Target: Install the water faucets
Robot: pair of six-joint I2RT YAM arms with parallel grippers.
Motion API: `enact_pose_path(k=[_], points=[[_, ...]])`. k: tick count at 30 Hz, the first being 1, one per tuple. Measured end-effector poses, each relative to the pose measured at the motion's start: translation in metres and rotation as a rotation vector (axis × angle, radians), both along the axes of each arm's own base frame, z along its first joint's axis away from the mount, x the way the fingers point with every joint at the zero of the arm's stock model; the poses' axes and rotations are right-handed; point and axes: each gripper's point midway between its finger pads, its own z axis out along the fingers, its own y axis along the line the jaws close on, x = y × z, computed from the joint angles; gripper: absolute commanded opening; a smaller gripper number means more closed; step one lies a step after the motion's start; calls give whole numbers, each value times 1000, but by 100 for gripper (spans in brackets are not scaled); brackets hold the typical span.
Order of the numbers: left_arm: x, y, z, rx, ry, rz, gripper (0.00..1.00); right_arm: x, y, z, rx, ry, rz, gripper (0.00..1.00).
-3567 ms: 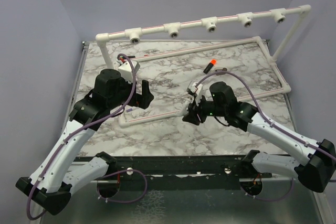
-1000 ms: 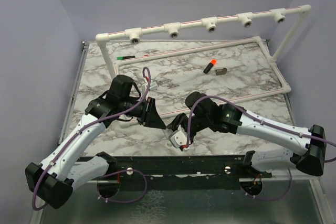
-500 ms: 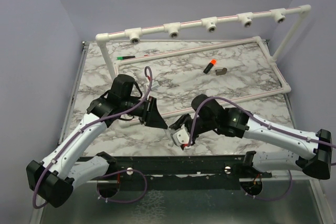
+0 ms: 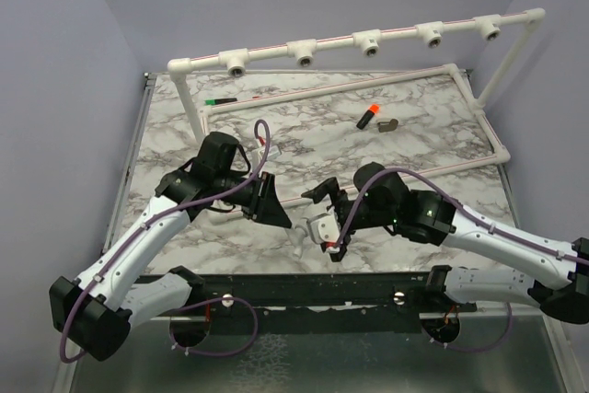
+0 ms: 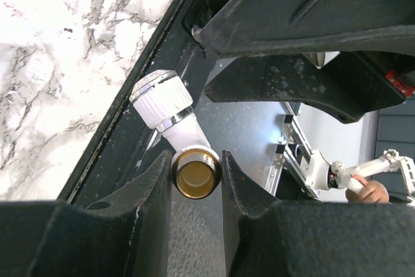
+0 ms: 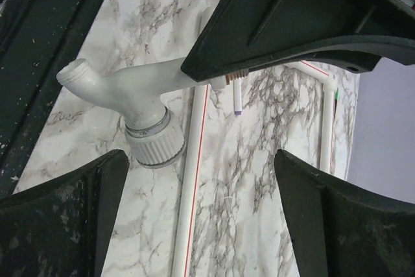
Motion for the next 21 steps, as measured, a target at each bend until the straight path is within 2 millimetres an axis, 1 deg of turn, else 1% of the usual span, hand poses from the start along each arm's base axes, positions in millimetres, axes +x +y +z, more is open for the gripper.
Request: enact_pose_path(k=[3,6,9,11,15,18,21], points=[[4,0,-4,19,-8,20,0,4,-4,5,9,-7,-40,100],[12,2,-9,49,-25,55,0,11,-10,15,45,0,-115,100],[21,3,-11,77,-53,95,0,22,-19,26,100,42,-251,100],[27,3,-10,87,-74,122,0,34,-26,32,145,94,-389,100],[41,3,-1,77,-144,180,0,51,-38,32,212,212,-614,100],[50,2,11,49,-210,227,0,56,-43,27,260,326,-747,100],[61,2,25,15,-280,277,0,57,-43,20,307,450,-849,100]])
